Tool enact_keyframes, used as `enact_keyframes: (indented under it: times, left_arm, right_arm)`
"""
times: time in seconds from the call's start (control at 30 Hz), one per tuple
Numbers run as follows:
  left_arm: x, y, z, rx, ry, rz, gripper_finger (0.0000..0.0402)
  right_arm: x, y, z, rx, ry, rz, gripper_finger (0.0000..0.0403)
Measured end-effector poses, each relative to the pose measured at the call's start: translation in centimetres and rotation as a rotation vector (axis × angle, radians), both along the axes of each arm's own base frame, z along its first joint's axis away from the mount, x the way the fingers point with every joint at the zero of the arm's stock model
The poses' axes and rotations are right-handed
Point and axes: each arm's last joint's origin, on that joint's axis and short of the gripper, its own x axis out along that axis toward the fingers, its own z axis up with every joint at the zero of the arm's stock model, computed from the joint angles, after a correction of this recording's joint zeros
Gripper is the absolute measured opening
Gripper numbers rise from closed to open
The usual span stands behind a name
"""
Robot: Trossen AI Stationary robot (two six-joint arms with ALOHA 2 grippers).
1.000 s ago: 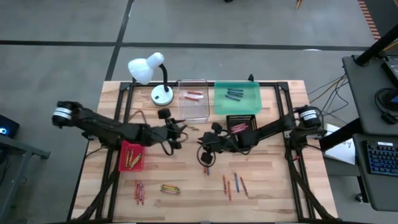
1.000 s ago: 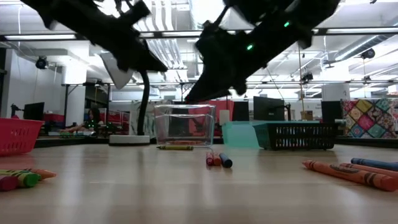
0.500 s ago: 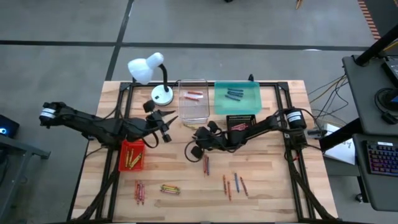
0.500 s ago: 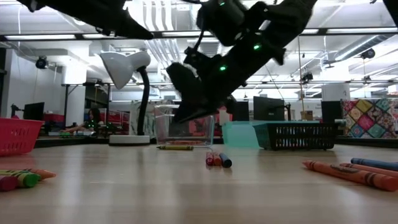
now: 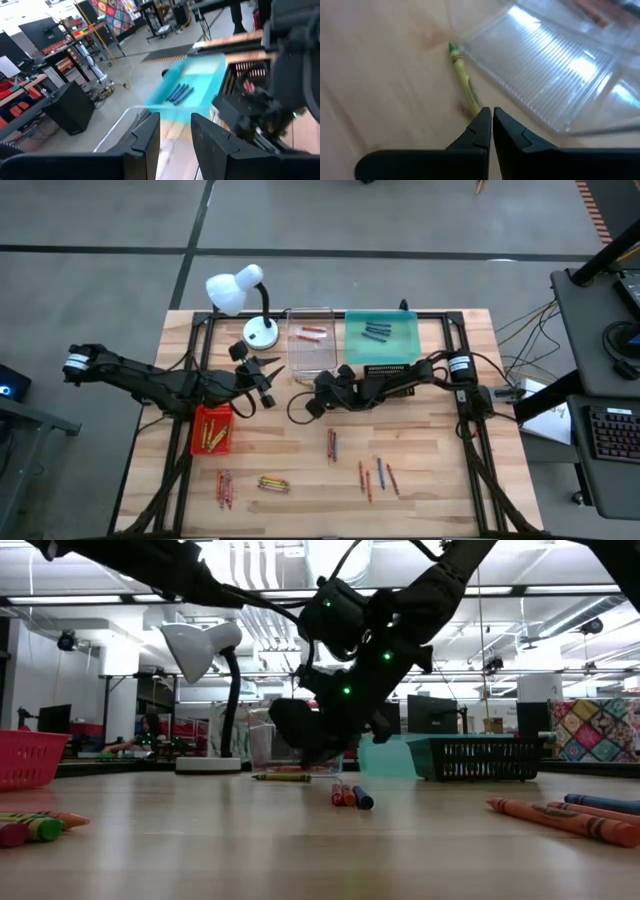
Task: Sort crayons
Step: Put the green crayon into the orange bin
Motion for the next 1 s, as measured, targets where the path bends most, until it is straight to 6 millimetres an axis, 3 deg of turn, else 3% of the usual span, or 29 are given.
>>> enact_keyframes:
  times: [0.77, 1.0]
  left_arm:
    - [-0.1, 0.0, -0.3, -0.004, 0.022, 0.009, 0.0093]
    - [-0.1, 0.0, -0.3, -0.015, 0.017, 0.012, 0.0093]
  right_arm:
    - [0.1, -1.4, -0.2, 0.004, -0.021, -0.026, 0.0009]
    - [0.3, -1.5, -1.8, 0.022, 0.006, -0.015, 0.0009]
